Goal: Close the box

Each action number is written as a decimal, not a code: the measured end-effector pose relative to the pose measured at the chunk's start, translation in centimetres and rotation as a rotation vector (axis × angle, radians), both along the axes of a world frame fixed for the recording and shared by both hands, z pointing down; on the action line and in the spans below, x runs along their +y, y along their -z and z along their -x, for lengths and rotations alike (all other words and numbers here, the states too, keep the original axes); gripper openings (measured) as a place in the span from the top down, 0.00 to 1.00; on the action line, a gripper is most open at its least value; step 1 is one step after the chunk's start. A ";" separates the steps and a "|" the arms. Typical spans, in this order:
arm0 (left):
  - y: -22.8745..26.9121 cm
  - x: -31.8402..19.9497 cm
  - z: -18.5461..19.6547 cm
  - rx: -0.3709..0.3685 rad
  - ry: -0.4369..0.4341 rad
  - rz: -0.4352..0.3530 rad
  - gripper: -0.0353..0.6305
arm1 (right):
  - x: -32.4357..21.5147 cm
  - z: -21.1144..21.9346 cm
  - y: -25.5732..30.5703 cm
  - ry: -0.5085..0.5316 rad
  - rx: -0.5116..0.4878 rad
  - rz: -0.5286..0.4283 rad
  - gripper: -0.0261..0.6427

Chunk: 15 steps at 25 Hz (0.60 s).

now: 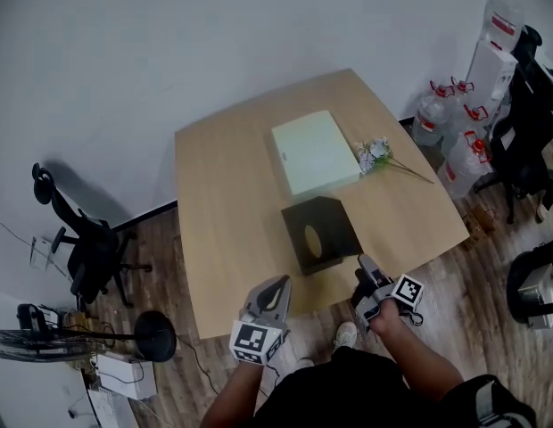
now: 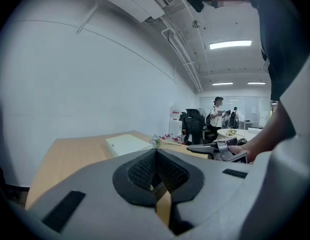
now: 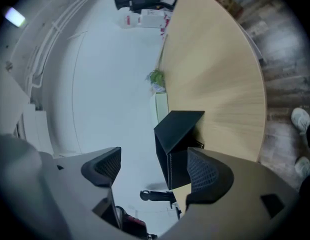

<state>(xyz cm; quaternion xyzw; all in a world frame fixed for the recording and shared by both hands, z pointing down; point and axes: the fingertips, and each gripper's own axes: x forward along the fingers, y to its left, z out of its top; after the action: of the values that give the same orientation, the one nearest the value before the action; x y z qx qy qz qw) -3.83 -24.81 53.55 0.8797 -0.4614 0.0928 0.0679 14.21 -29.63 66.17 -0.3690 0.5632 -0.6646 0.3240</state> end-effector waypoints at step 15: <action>-1.8 -1.1 2.2 -0.022 0.071 0.068 0.92 | -4.4 1.1 -5.3 -0.046 -0.102 0.132 0.57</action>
<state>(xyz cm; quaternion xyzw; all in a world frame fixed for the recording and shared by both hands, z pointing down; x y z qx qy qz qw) -5.98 -25.94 55.33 0.8589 -0.4896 0.1155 0.0959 13.09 -34.06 71.46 -0.3680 0.4922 -0.7106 0.3425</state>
